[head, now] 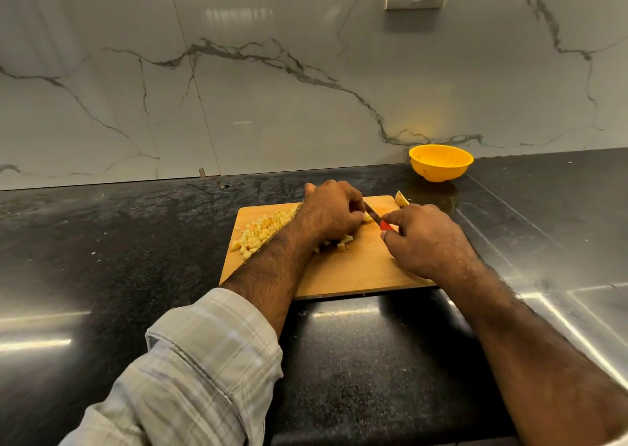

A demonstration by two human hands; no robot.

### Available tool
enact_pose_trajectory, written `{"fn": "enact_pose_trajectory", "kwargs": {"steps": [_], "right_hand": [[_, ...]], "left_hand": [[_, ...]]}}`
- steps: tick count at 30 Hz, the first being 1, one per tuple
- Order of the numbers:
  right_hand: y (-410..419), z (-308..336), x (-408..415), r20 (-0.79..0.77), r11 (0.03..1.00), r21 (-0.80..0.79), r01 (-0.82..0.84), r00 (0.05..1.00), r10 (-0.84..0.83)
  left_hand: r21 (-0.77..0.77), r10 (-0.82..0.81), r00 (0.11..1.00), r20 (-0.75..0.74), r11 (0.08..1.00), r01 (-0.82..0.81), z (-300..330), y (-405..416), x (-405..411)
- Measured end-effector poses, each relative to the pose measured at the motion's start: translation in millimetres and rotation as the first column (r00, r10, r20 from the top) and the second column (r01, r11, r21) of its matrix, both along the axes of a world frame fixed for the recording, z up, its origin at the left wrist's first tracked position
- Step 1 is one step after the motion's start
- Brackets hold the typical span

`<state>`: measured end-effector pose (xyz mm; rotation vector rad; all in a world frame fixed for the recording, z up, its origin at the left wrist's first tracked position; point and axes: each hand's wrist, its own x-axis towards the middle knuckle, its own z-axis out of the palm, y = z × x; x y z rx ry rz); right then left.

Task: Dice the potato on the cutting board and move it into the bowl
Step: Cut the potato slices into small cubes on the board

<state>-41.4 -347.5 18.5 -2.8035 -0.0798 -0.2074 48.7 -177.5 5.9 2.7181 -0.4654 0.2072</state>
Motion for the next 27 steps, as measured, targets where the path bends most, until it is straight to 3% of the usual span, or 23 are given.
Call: {"fn": "enact_pose_trajectory", "kwargs": {"steps": [14,22,27], "right_hand": [[19,1,2,-0.139,0.997,-0.079,0.021,0.990,-0.032],[-2,-2,0,0.079,0.999,0.039,0.024,0.996,-0.027],[-12,-2,8,-0.085,0.995,0.017,0.099,0.992,-0.097]], "left_hand": [[-0.007,0.006,0.998,-0.067,1.000,-0.006,2,5,4],[-0.080,0.014,0.998,-0.056,0.997,-0.019,6,27,4],[-0.037,0.011,0.993,-0.118,0.999,-0.015,6,26,2]]}}
